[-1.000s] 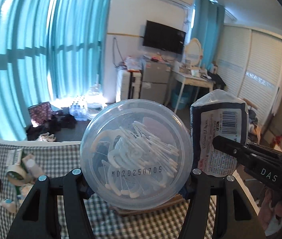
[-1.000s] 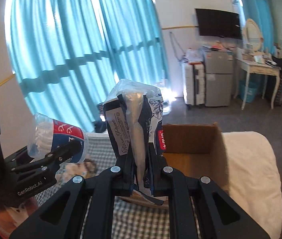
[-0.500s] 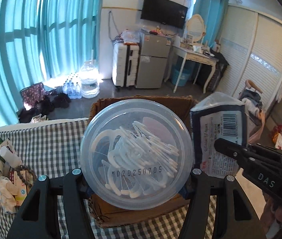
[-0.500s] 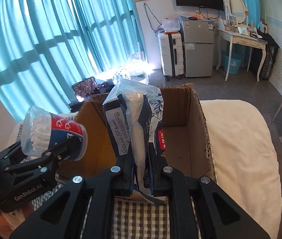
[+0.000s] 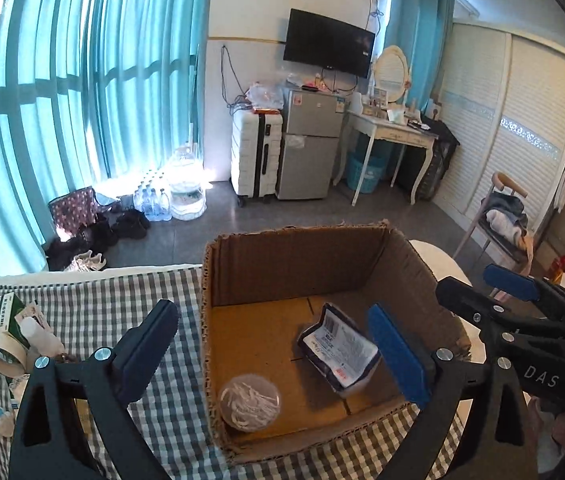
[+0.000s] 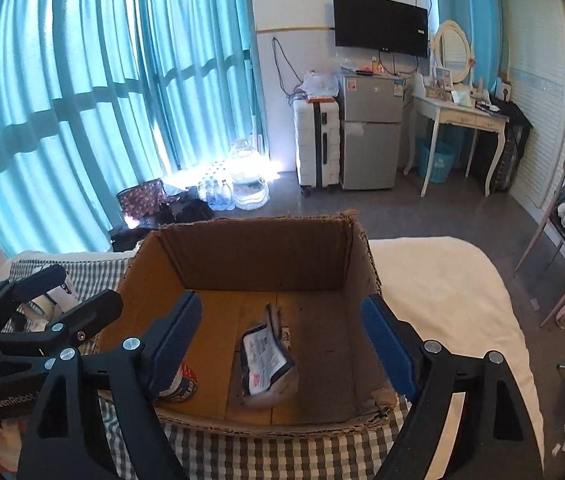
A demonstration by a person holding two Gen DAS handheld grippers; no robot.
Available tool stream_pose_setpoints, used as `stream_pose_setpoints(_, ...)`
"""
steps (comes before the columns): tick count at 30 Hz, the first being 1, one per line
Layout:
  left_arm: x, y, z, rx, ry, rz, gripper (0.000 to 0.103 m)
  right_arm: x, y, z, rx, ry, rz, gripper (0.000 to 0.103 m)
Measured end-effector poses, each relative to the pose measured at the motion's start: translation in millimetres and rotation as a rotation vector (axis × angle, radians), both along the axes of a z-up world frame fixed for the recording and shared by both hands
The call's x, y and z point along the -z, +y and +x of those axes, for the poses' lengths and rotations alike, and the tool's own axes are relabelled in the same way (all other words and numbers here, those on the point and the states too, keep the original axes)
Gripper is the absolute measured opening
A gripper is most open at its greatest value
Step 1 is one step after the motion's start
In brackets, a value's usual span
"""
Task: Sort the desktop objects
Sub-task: 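Return both tools to the bed over the remaining items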
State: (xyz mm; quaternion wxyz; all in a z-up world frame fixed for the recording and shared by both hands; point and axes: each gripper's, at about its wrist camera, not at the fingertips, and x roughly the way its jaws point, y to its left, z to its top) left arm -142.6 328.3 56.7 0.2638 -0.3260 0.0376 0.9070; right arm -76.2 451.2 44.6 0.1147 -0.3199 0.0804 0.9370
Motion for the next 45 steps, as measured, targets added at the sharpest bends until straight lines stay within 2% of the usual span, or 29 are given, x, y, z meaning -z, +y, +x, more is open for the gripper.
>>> stream_pose_setpoints(4, -17.4, -25.4, 2.0, -0.022, 0.002, 0.002, 0.099, -15.3, -12.4, 3.6, -0.011, 0.030, -0.020, 0.083)
stream_pose_setpoints(8, -40.8, -73.9, 9.0, -0.093, 0.046, -0.014, 0.100, -30.0, -28.3, 5.8, -0.042, 0.069, -0.082, 0.083)
stream_pose_setpoints(15, -84.9, -200.2, 19.5, -0.300, 0.119, -0.039, 0.103, -56.0, -100.2, 10.2, -0.196, 0.166, -0.091, 0.083)
stream_pose_setpoints(17, -90.8, -239.8, 21.8, -0.355, 0.124, -0.042, 0.103, -60.5, -125.0, 9.3, -0.242, 0.185, -0.102, 0.083)
stream_pose_setpoints(20, -85.1, -288.4, 27.6, -0.416, 0.129, -0.065, 0.103, -61.4, -162.4, 3.2, -0.303, 0.191, -0.113, 0.083)
stream_pose_setpoints(22, -73.8, -311.1, 30.0, -0.449, 0.126, -0.078, 0.103, -56.4, -187.5, -2.1, -0.331, 0.181, -0.115, 0.083)
stream_pose_setpoints(25, -36.3, -344.9, 33.1, -0.508, 0.090, -0.090, 0.103, -38.2, -226.3, -13.6, -0.376, 0.154, -0.140, 0.083)
stream_pose_setpoints(30, 58.7, -391.3, 39.5, -0.596, 0.032, -0.112, 0.103, 14.2, -282.2, -44.6, -0.442, 0.079, -0.152, 0.083)
stream_pose_setpoints(33, 112.9, -401.0, 28.1, -0.581, -0.044, -0.156, 0.103, 57.0, -308.1, -64.5, -0.455, 0.027, -0.121, 0.083)
stream_pose_setpoints(35, 133.8, -399.8, 21.9, -0.548, -0.059, -0.169, 0.103, 84.7, -315.7, -79.4, -0.478, -0.023, -0.136, 0.083)
stream_pose_setpoints(37, 150.5, -394.6, 3.2, -0.535, -0.102, -0.203, 0.103, 103.3, -322.1, -99.6, -0.463, -0.081, -0.101, 0.083)
stream_pose_setpoints(40, 167.4, -388.9, -19.8, -0.521, -0.106, -0.156, 0.103, 119.4, -320.4, -123.8, -0.454, -0.107, -0.068, 0.083)
stream_pose_setpoints(42, 182.6, -388.8, -31.3, -0.509, -0.134, -0.115, 0.103, 129.9, -317.6, -136.5, -0.445, -0.127, -0.054, 0.083)
stream_pose_setpoints(45, 203.8, -391.3, -39.8, -0.511, -0.191, -0.105, 0.103, 149.5, -310.9, -154.3, -0.433, -0.163, -0.075, 0.083)
